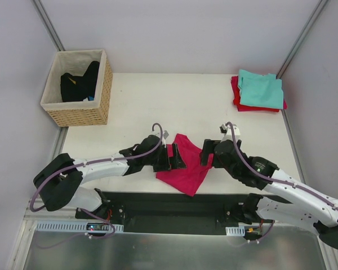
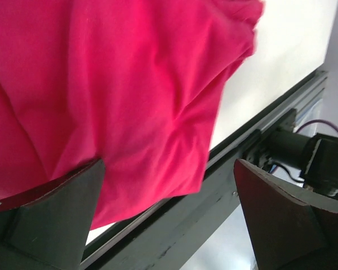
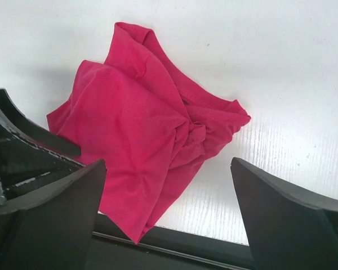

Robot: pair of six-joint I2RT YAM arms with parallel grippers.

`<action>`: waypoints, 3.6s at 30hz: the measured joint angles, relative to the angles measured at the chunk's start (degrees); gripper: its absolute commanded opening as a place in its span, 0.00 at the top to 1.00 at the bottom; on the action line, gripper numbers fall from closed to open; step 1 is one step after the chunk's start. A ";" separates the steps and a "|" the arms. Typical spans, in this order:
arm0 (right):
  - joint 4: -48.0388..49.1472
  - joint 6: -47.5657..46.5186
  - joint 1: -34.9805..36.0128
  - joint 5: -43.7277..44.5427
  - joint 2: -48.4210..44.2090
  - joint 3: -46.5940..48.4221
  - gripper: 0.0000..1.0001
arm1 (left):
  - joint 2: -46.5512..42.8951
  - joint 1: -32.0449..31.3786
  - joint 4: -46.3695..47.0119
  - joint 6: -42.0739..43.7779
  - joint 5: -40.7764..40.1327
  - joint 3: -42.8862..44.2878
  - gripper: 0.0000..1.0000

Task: Fold and stack the t-shirts

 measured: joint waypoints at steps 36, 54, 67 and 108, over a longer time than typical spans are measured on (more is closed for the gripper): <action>1.03 -0.63 -4.61 -7.37 7.63 -1.14 0.03 | -13.35 -8.00 -6.21 -2.25 -16.79 5.44 0.01; 10.86 -0.04 -5.38 -13.33 15.67 -4.48 0.64 | -5.95 -1.33 -8.04 -0.46 -13.62 0.13 0.01; 14.99 -0.04 -6.88 -14.88 21.33 -4.61 0.61 | -5.38 1.84 -5.05 -0.37 -11.72 -4.46 0.01; 19.45 -1.09 -11.85 -19.37 25.97 -5.31 0.99 | 0.09 7.34 -3.56 2.29 -10.01 -3.30 0.89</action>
